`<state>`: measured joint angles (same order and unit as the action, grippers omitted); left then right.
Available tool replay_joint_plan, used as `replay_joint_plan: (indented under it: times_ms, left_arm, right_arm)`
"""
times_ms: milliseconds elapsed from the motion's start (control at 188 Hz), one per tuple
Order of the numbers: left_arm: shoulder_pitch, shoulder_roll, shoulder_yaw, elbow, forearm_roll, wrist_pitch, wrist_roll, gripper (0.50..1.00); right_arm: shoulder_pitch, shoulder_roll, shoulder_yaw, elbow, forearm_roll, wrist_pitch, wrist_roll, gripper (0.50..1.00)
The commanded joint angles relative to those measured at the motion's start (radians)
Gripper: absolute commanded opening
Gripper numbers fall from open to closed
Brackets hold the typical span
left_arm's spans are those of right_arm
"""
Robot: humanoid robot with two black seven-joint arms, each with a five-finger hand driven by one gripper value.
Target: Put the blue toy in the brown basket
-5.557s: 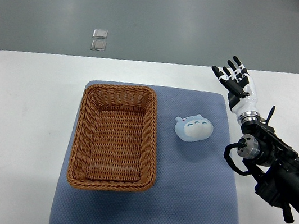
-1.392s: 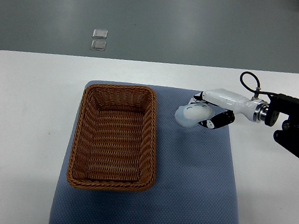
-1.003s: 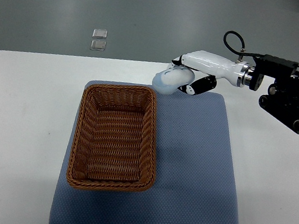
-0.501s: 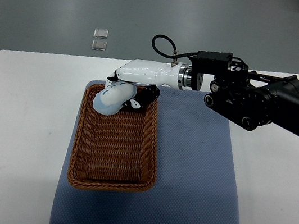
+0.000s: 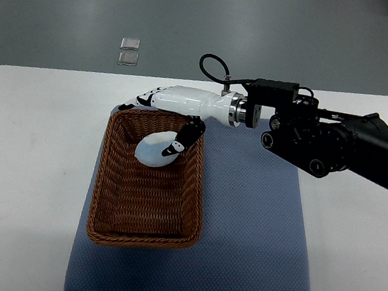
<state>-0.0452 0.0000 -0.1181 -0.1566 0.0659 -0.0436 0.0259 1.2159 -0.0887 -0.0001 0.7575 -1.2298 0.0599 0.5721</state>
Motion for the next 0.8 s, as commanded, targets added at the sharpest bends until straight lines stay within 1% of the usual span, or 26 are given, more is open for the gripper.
replay_joint_plan:
  times_ms: [0, 75, 123, 181, 368, 459, 651, 795]
  left_arm:
    - [0.001, 0.0, 0.0, 0.0, 0.0, -0.001, 0.0, 1.0]
    - [-0.001, 0.0, 0.0, 0.0, -0.001, 0.001, 0.0, 1.0]
    - [-0.001, 0.0, -0.002, 0.0, 0.0, -0.001, 0.0, 1.0]
    - [-0.001, 0.0, -0.002, 0.0, -0.001, 0.001, 0.0, 1.0]
    - [-0.001, 0.0, -0.002, 0.0, -0.001, -0.001, 0.0, 1.0]
    - [-0.001, 0.0, -0.003, 0.0, -0.001, -0.001, 0.0, 1.0]
    - [-0.001, 0.0, -0.005, 0.0, -0.001, 0.001, 0.0, 1.0]
    - [-0.008, 0.0, -0.005, -0.001, 0.0, -0.001, 0.0, 1.0]
  right_arm:
    - [-0.03, -0.013, 0.023, -0.001, 0.056, -0.017, -0.044, 0.911]
    - [-0.076, -0.02, 0.075, -0.015, 0.122, -0.055, -0.069, 0.911]
    - [-0.11, -0.032, 0.115, -0.024, 0.173, -0.064, -0.081, 0.911]
    - [-0.154, -0.049, 0.175, -0.03, 0.243, -0.068, -0.097, 0.911]
    - [-0.302, -0.097, 0.43, -0.037, 0.512, -0.092, -0.178, 0.911]
    - [-0.354, -0.118, 0.511, -0.037, 0.633, -0.094, -0.199, 0.911]
    - [-0.398, -0.175, 0.545, -0.037, 0.877, -0.094, -0.209, 0.911]
    - [-0.418, -0.198, 0.545, -0.037, 0.929, -0.095, -0.207, 0.911]
